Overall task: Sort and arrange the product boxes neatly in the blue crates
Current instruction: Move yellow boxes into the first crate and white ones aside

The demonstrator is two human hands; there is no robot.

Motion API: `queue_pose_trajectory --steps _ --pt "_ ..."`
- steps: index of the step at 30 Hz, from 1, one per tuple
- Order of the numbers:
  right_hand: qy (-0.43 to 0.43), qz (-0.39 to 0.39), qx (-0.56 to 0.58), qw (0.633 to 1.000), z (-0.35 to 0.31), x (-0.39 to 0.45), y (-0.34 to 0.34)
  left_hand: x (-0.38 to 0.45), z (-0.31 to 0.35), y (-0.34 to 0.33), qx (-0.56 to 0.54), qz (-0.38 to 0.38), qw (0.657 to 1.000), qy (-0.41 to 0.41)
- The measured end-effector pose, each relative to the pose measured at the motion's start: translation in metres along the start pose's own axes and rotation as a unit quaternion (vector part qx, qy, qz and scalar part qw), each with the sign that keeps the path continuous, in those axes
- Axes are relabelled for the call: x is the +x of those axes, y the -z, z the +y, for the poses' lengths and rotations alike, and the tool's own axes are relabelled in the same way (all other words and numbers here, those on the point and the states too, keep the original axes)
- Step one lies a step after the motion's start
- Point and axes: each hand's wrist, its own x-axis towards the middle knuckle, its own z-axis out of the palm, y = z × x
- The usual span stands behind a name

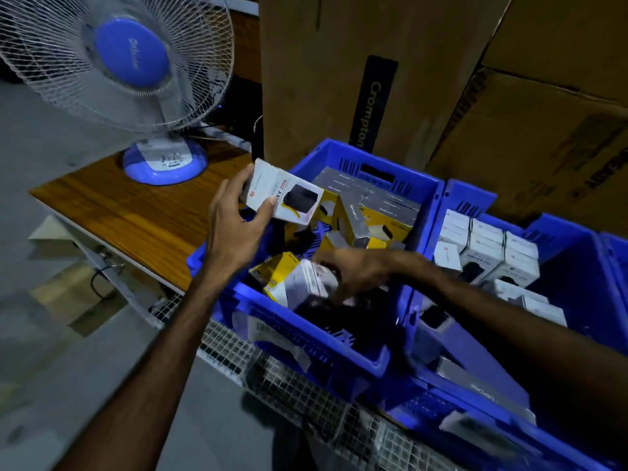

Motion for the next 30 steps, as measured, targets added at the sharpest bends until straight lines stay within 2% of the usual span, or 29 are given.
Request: queue_pose_trajectory --steps 1,3,7,12,16,19,21,24,28,30 --pt "0.020 0.011 -0.010 1.000 -0.006 -0.007 0.011 0.000 0.000 0.000 -0.006 0.003 1.000 0.000" --pt "0.053 0.056 0.044 0.996 -0.009 -0.026 0.026 0.000 0.004 0.000 -0.020 0.006 1.000 0.002" --pt "0.082 0.137 0.244 0.956 0.010 -0.053 0.032 -0.002 0.005 -0.001 -0.058 0.006 0.998 0.016" --pt "0.115 0.252 0.460 0.843 0.026 -0.089 0.014 -0.014 0.023 -0.018 -0.094 -0.023 0.995 0.026" --pt "0.127 0.363 0.519 0.764 0.046 -0.127 0.001 -0.030 0.049 -0.045 -0.144 -0.049 0.988 0.026" --pt "0.121 0.431 0.525 0.724 0.068 -0.171 -0.007 -0.040 0.074 -0.070 -0.161 -0.084 0.983 -0.003" --pt "0.082 0.474 0.493 0.725 0.085 -0.207 -0.013 -0.048 0.093 -0.090 -0.193 -0.121 0.974 -0.010" --pt "-0.022 0.527 0.383 0.759 0.110 -0.257 -0.020 -0.057 0.123 -0.119 -0.185 -0.180 0.965 -0.040" --pt "-0.103 0.522 0.241 0.812 0.138 -0.294 -0.029 -0.072 0.160 -0.160 -0.124 -0.286 0.941 -0.131" --pt "-0.170 0.523 0.151 0.821 0.153 -0.298 -0.034 -0.081 0.171 -0.183 -0.093 -0.341 0.920 -0.173"
